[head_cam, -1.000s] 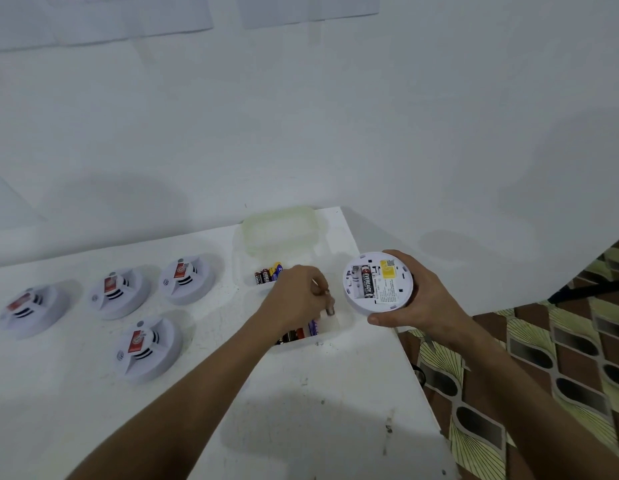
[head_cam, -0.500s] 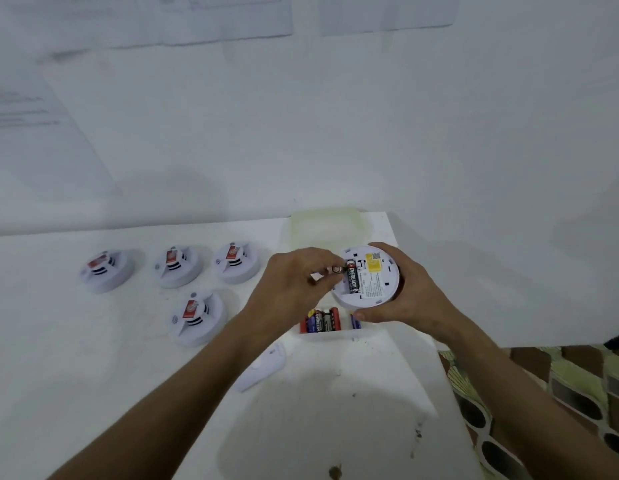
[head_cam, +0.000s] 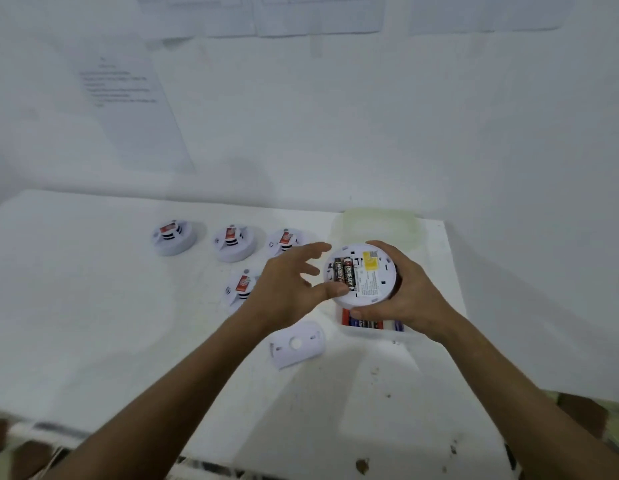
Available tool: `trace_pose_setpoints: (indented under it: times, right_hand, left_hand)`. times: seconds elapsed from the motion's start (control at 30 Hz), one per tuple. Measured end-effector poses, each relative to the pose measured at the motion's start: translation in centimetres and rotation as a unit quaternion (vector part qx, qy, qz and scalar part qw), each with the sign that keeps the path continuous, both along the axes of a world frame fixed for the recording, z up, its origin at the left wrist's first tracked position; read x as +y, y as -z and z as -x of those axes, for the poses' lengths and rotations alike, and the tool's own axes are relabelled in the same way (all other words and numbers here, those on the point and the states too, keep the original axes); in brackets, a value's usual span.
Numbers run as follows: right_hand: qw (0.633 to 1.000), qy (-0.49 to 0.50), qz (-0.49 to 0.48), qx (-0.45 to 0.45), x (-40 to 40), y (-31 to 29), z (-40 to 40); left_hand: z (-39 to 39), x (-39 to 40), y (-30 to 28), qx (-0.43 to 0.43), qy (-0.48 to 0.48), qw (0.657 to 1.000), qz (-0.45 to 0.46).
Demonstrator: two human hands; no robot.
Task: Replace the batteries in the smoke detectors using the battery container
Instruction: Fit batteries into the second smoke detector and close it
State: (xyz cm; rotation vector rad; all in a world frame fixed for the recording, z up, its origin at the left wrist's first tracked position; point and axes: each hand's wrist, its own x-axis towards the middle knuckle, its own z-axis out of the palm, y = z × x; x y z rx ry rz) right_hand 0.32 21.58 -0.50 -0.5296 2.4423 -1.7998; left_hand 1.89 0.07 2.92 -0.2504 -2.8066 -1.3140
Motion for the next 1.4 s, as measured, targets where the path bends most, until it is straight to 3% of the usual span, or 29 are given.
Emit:
trace_pose_setpoints:
  times: [0.1, 0.33, 0.53, 0.63, 0.7, 0.77, 0.87, 1.13, 1.3, 1.4]
  right_hand:
    - [1.0, -0.014, -0.01, 0.002, -0.8, 0.0, 0.2]
    - [0.999, -0.035, -0.013, 0.001, -2.6, -0.2, 0.3]
    - [0.999, -0.046, -0.008, -0.007, -2.7, 0.2, 0.3]
    - [0.999, -0.044, -0.01, -0.015, -1.9, 0.6, 0.3]
    - [0.999, -0.04, -0.01, -0.021, -1.1, 0.8, 0.2]
    - [0.999, -0.034, -0.011, -0.025, -0.3, 1.0, 0.1]
    - [0.999, -0.033, -0.011, -0.028, 0.3, 1.0, -0.2]
    - [0.998, -0.039, -0.018, -0.035, 0.5, 1.3, -0.8]
    - [0.998, -0.052, -0.019, -0.032, 0.1, 1.2, -1.0]
    - [0.998, -0.051, -0.014, -0.033, 0.0, 1.0, -1.1]
  left_hand:
    - [-0.2, -0.9, -0.6, -0.101, -0.006, 0.994, -0.035]
    - [-0.5, -2.1, -0.8, -0.202, -0.056, 0.957, -0.202]
    - [-0.7, -3.1, 0.3, -0.206, -0.057, 0.948, -0.237]
    - [-1.4, -3.8, 1.7, -0.178, -0.065, 0.967, -0.169]
    - [-2.0, -4.7, 3.4, -0.134, -0.055, 0.989, -0.001]
    - [-2.7, -5.2, 5.1, -0.132, -0.012, 0.981, 0.144]
    - [-3.3, -5.4, 6.6, -0.156, 0.037, 0.962, 0.221]
    - [-2.9, -6.0, 7.8, -0.129, 0.057, 0.956, 0.257]
    - [-3.0, -6.2, 7.9, -0.097, 0.063, 0.965, 0.237]
    - [-3.2, -6.8, 6.7, -0.052, 0.015, 0.977, 0.205]
